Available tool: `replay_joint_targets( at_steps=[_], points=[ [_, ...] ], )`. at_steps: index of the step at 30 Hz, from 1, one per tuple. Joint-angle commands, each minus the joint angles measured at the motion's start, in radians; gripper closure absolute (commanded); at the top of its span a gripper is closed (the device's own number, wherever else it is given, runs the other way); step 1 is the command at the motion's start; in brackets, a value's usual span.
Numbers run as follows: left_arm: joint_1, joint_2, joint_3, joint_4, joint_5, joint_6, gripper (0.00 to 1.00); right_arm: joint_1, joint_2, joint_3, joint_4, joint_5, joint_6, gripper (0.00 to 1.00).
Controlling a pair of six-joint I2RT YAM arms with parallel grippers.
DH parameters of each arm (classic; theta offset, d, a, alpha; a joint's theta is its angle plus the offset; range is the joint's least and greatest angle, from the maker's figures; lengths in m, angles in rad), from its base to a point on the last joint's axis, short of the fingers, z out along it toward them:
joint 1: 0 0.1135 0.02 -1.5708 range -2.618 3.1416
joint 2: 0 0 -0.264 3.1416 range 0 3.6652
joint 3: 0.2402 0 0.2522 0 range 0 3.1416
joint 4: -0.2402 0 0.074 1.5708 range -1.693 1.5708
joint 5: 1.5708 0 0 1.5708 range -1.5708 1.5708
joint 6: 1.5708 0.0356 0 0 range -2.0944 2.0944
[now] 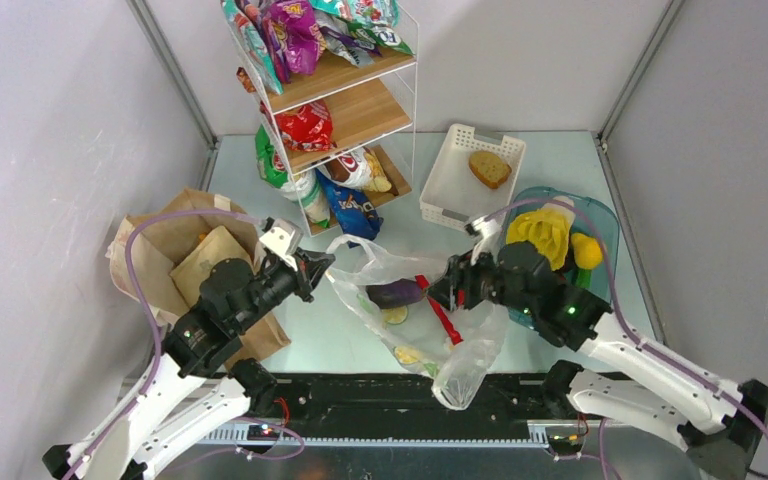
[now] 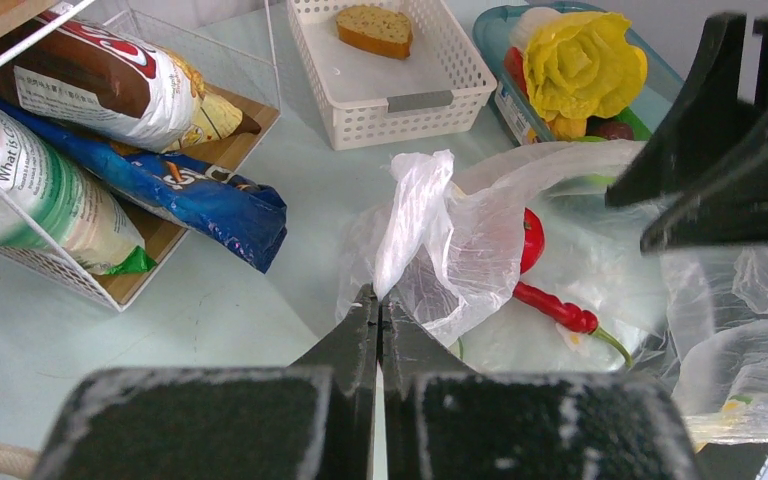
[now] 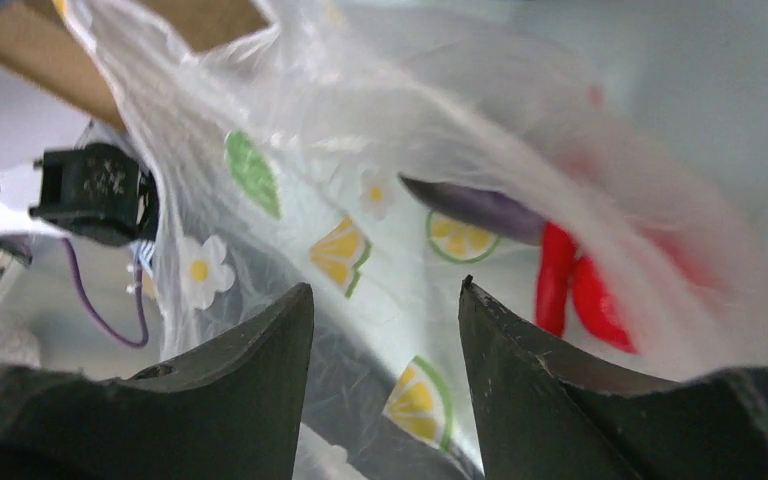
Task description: Untie the knot of the grocery bags and take out the mixed food
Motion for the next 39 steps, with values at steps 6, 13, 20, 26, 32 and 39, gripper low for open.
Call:
replay_joint_targets(
  at_steps=[6, 13, 20, 26, 32, 39],
  points=[
    [-0.003, 0.012, 0.002, 0.021, -0.037, 0.020, 1.00, 0.322, 0.191, 0.088, 0.001, 0.270, 0.005, 0.42],
    [-0.002, 0.015, -0.001, 0.022, -0.051, 0.025, 1.00, 0.392, 0.349, 0.108, -0.142, 0.490, 0.051, 0.43],
    [-0.002, 0.011, 0.000, 0.022, -0.051, 0.026, 1.00, 0.412, 0.431, 0.107, -0.216, 0.599, 0.098, 0.40],
    [-0.003, 0.001, 0.000, 0.021, -0.050, 0.026, 1.00, 0.392, 0.488, 0.108, -0.288, 0.663, 0.132, 0.35],
    [-0.002, -0.002, -0.001, 0.022, -0.052, 0.026, 1.00, 0.377, 0.489, 0.108, -0.334, 0.727, 0.146, 0.29],
    [-0.002, -0.002, 0.000, 0.019, -0.050, 0.026, 1.00, 0.348, 0.447, 0.097, -0.416, 0.799, 0.203, 0.15]
  ],
)
